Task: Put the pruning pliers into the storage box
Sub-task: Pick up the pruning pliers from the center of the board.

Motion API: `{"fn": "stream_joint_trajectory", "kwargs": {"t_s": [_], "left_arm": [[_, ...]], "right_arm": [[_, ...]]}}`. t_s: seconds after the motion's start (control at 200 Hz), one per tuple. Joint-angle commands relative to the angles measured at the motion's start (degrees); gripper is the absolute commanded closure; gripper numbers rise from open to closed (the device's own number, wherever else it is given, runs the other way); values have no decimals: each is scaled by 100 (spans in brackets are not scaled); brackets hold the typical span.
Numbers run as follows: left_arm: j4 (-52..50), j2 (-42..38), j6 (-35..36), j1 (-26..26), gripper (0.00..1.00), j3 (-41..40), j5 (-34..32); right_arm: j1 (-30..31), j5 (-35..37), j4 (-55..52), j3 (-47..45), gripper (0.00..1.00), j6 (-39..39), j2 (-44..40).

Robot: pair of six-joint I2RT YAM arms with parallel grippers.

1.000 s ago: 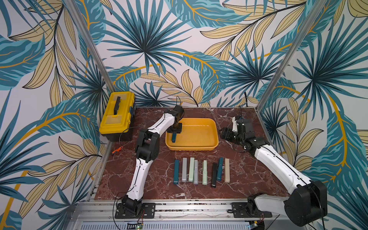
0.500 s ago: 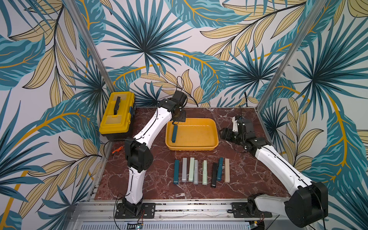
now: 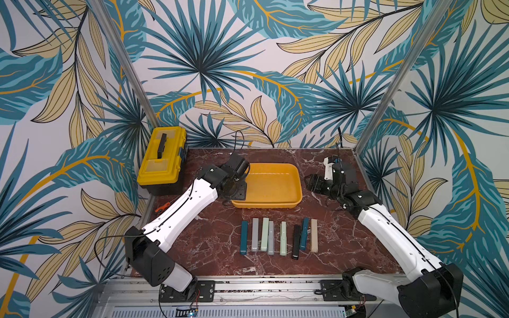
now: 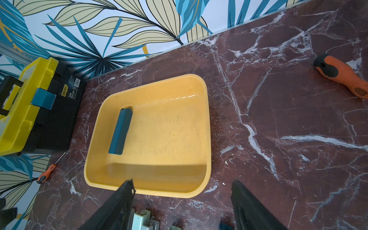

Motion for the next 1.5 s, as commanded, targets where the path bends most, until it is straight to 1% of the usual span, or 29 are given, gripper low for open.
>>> {"fn": "stream_joint_trajectory", "kwargs": {"t_s": [0.0, 0.2, 0.31, 0.325, 0.361, 0.456, 0.586, 0.911, 1.137, 1.352, 1.492], "left_arm": [[201, -437, -559, -142, 36, -786, 154], [859, -1011, -1356, -531, 36, -2199, 386], [1289, -971, -1645, -779, 36, -2683, 434], [1338, -946, -1667, -817, 36, -2723, 593], [1431, -870, -1724, -927, 36, -2801, 635], [1546, -648, -1866, -1212, 36, -2877, 632], [1763, -448, -2006, -1359, 36, -2966, 678], [1816, 21, -2102, -1390, 36, -3018, 533], [1998, 394, -2068, -1384, 36, -3046, 623], [2048, 642, -1988, -1384, 40, -3058, 566], [2251, 837, -1906, -1367, 41, -3104, 594]], "right_arm": [[100, 128, -128, 39, 21, -84, -12], [163, 167, -65, 43, 21, 6, 93], [197, 117, -73, 75, 21, 71, 228], [205, 112, -60, 75, 21, 80, 241], [222, 113, -57, 74, 21, 91, 255], [256, 125, -54, 53, 21, 93, 247], [269, 160, -70, 22, 20, 74, 229], [268, 170, -44, -40, 20, -21, 272], [268, 134, 16, -75, 20, -24, 314], [269, 169, -5, -93, 20, -45, 295], [267, 169, 13, -106, 20, -14, 308]]}}
